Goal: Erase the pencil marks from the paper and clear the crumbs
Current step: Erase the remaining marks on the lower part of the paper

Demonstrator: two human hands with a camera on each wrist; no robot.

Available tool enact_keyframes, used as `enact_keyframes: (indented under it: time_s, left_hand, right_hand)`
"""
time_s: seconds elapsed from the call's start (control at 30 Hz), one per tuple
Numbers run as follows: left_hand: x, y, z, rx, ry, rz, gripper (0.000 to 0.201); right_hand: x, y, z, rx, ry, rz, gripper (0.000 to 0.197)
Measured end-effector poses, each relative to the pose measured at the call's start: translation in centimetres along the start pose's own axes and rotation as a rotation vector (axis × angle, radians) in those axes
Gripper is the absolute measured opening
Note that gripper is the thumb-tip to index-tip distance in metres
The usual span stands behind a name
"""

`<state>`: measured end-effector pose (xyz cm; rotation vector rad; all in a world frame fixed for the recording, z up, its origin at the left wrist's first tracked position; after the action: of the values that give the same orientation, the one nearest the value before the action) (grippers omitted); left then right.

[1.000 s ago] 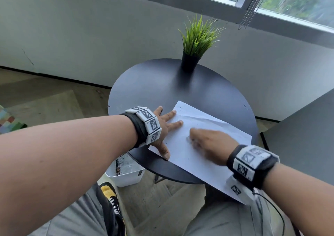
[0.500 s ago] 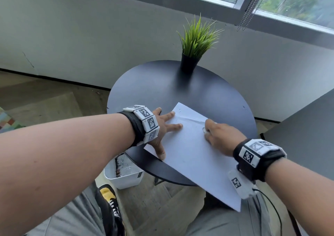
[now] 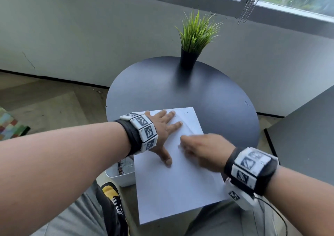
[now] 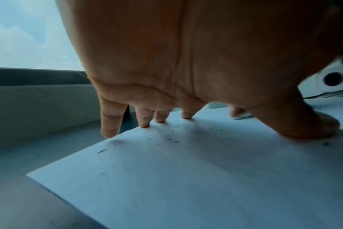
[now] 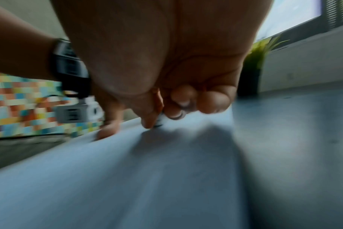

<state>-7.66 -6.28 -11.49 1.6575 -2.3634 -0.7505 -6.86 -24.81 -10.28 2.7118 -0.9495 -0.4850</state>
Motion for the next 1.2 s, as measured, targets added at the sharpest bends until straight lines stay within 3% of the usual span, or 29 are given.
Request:
enact_keyframes:
  time_s: [0.1,0.17,0.27,0.33,0.43,0.5,0.6,0.67,0.8,0.87,1.0,1.07,1.13,1.2]
  left_hand:
    - [-0.3,-0.5,0.0,-0.002,-0.009,-0.006,0.139]
    - [-0.5,-0.7,0.0,-0.025,-0.004,-0.008,0.142]
    - [-0.5,-0.8,0.0,-0.057,-0.001,-0.014,0.145]
    - [-0.5,-0.9,0.1,-0.059,0.003,-0.012,0.145]
    - [-0.4,-0.8,-0.1,-0.056,0.001,-0.010,0.143]
    - [-0.3,-0.7,-0.3,-0.066,-0.006,-0.014,0.143]
    - [-0.2,-0.6,-0.6,-0.084,-0.020,-0.019,0.145]
    - [-0.1,-0.7,-0.8,-0.087,-0.030,-0.014,0.144]
    - [0.1,-0.6,-1.2,-0.097,-0.033,-0.022,0.141]
    - [0.0,-0.8,-1.3,-0.105,-0.033,-0.029,0.143]
    - [-0.1,-0.9,-1.4,-0.106,-0.043,-0.032,0.146]
    - [0.0,-0.8,-1.4,-0.108,-0.035,-0.028,0.144]
    - [0.0,-0.9,-1.5,-0.103,-0.033,-0.028,0.143]
    - [0.1,-0.9,-1.6,-0.105,-0.036,-0.029,0.144]
  right_hand:
    - [2.9,-2.2,-1.9,0.098,-0.013,0.186,0.018]
    - [2.2,-1.9,-1.6,0.064,-0.008,0.108,0.019]
    - [-1.2,0.4,0.4,-0.129,-0.015,-0.156,0.014]
    - [-0.6,0.0,-0.1,-0.101,0.003,-0.131,0.013]
    - [2.8,-1.6,-2.0,0.070,0.001,0.056,0.019]
    - [2.1,-1.6,-1.7,0.055,-0.008,0.016,0.011]
    - [-1.3,-0.3,0.1,-0.132,-0.011,-0.183,0.009]
    - [-0.4,-0.8,-0.6,-0.097,-0.025,-0.121,0.012]
    - [3.8,-3.3,-2.7,0.093,-0.056,0.169,0.020]
    - [2.9,-3.3,-2.1,0.093,-0.050,0.141,0.009]
    - [0.2,-1.2,0.2,-0.106,-0.072,-0.091,0.014]
    - [1.8,-1.9,-0.8,-0.022,-0.080,0.009,0.009]
    - [4.4,-3.0,-2.2,0.079,-0.048,0.163,0.019]
    - [4.5,-3.5,-2.4,0.114,-0.005,0.127,0.013]
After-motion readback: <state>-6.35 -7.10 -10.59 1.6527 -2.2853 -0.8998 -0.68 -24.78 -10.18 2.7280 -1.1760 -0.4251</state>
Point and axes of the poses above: each hand's wrist, its own y-axis away from the middle knuckle, its own z-axis out of the palm, x = y × z, the point moved 2 cm from there along -y, towards the middle knuckle, and after that the axes turned 10 degrees about -y, right-handed, at the moved point
